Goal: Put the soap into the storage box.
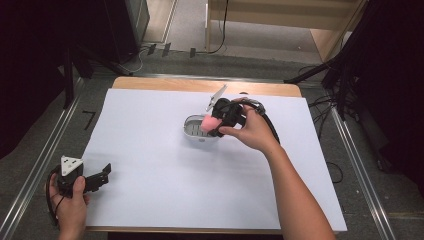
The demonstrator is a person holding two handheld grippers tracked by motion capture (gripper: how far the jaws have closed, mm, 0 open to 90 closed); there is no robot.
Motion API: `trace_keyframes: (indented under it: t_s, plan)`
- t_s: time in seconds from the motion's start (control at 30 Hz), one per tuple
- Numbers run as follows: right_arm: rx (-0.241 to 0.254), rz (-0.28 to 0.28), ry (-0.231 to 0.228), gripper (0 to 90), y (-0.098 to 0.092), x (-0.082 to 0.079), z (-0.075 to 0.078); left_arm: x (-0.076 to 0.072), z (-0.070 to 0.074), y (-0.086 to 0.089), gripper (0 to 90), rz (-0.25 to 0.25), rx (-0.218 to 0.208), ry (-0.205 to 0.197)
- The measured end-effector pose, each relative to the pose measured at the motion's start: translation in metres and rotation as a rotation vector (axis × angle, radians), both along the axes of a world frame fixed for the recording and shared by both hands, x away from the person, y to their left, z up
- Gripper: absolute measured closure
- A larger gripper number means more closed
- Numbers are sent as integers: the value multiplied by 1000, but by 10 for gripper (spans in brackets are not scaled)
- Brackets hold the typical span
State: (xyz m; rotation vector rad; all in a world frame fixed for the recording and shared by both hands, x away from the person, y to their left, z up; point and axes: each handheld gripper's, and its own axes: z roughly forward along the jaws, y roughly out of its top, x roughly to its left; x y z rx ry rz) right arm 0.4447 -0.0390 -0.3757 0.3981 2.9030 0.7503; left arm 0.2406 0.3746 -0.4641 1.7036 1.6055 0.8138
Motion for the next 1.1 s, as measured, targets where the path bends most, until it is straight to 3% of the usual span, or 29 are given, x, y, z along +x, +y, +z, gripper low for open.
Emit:
trace_keyframes:
  t_s: [0.53, 0.97, 1.1]
  plan:
    - [4, 67, -37, 385, 18, 10, -4, 0, 0, 1, 80, -2, -4, -1]
    - [5, 96, -25, 384, 30, 16, -13, 0, 0, 1, 80, -5, -9, 1]
    - [-22, 112, -32, 384, 33, 19, -18, 0, 0, 2, 81, -5, -10, 4]
